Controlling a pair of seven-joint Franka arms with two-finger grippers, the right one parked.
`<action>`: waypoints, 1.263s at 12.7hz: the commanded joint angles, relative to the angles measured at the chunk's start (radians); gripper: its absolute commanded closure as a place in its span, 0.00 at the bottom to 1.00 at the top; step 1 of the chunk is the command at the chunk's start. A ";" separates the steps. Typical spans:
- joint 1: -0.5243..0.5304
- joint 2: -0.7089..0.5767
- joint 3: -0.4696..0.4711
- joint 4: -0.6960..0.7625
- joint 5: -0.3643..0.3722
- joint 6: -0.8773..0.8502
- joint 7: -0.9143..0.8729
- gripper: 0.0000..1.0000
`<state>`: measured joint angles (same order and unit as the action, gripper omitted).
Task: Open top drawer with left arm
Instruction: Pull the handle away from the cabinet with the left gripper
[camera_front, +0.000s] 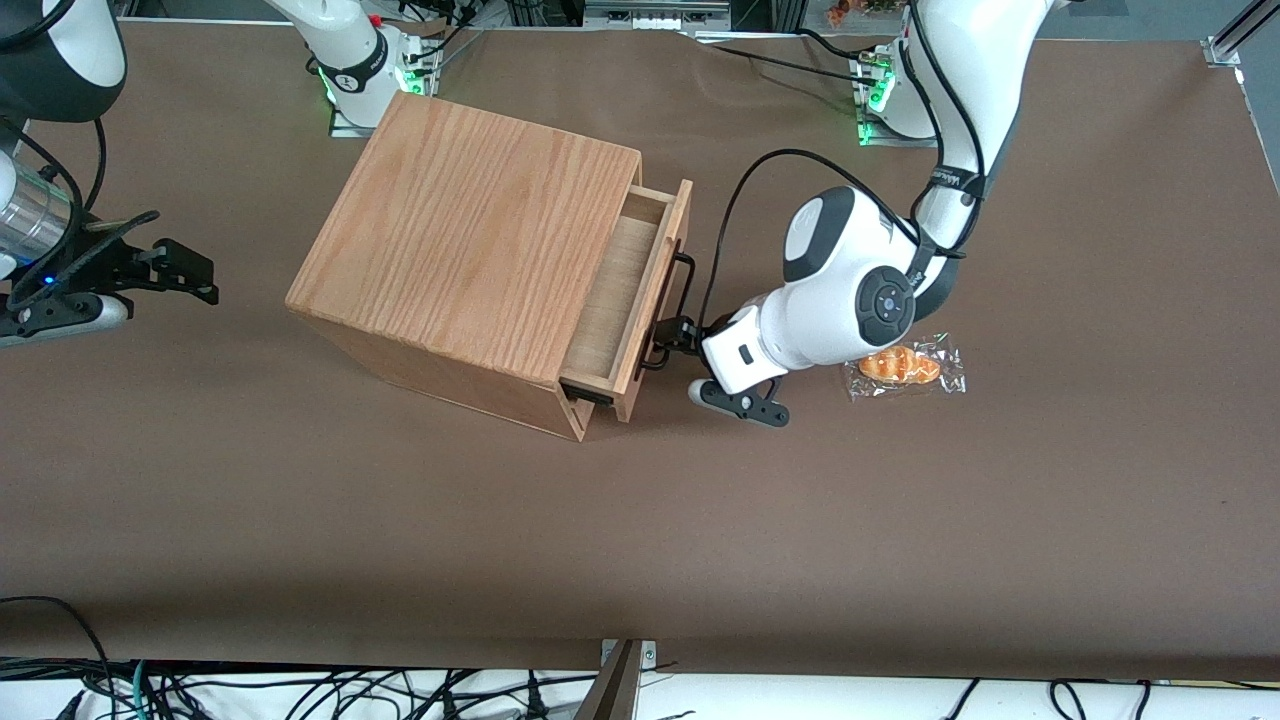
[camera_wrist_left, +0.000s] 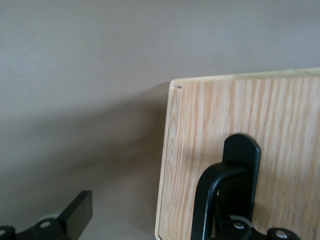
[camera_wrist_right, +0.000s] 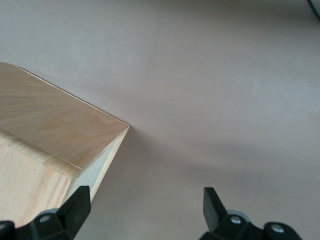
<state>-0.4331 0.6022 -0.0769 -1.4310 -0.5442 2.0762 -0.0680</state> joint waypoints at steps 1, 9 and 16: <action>0.023 0.018 0.000 0.027 -0.008 -0.005 0.010 0.00; 0.059 0.016 0.000 0.027 -0.008 -0.010 0.010 0.00; 0.077 0.013 0.000 0.027 -0.007 -0.011 0.010 0.00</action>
<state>-0.3842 0.6027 -0.0806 -1.4310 -0.5442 2.0732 -0.0678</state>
